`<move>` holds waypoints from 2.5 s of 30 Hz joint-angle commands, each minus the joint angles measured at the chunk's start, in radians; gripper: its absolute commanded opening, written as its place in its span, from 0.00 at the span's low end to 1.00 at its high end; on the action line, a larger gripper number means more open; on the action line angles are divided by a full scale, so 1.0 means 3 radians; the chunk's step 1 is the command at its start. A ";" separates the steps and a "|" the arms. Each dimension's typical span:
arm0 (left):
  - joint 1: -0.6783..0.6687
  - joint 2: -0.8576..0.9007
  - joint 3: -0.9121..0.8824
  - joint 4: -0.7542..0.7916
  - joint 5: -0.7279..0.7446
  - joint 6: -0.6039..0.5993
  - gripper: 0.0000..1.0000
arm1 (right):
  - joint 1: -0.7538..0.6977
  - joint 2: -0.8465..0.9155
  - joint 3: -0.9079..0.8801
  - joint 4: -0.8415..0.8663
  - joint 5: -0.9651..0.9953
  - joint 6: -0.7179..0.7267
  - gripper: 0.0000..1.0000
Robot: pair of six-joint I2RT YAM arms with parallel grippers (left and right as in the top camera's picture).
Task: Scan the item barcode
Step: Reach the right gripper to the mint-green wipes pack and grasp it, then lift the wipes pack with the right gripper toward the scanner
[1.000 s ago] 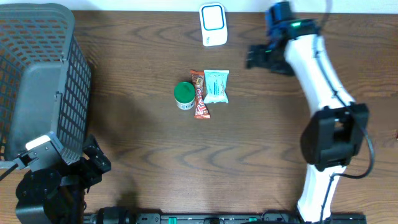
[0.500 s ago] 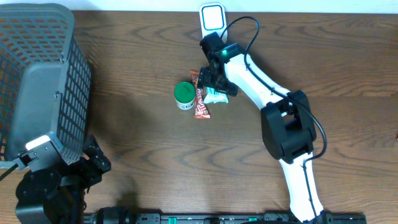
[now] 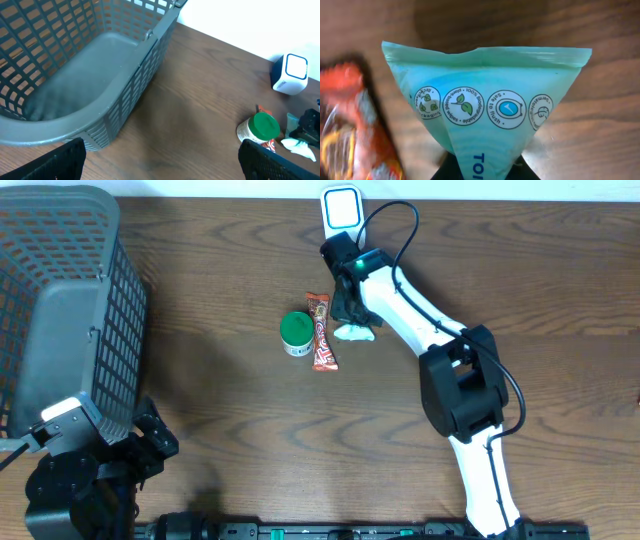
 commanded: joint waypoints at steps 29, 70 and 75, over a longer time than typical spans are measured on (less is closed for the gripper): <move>0.0017 -0.0009 -0.0001 -0.0001 -0.0028 0.0003 0.98 | -0.1320 -0.0214 -0.0666 -0.0449 -0.5598 -0.6260 0.01; 0.0017 -0.0009 -0.0001 -0.0013 -0.0028 0.0003 0.98 | -0.0991 -0.0261 -0.0673 0.1045 -0.5598 -0.5194 0.01; 0.0017 -0.0009 -0.0001 -0.0013 -0.0028 0.0003 0.98 | -0.1188 -0.0261 -0.0687 0.1010 -0.5598 -0.5238 0.01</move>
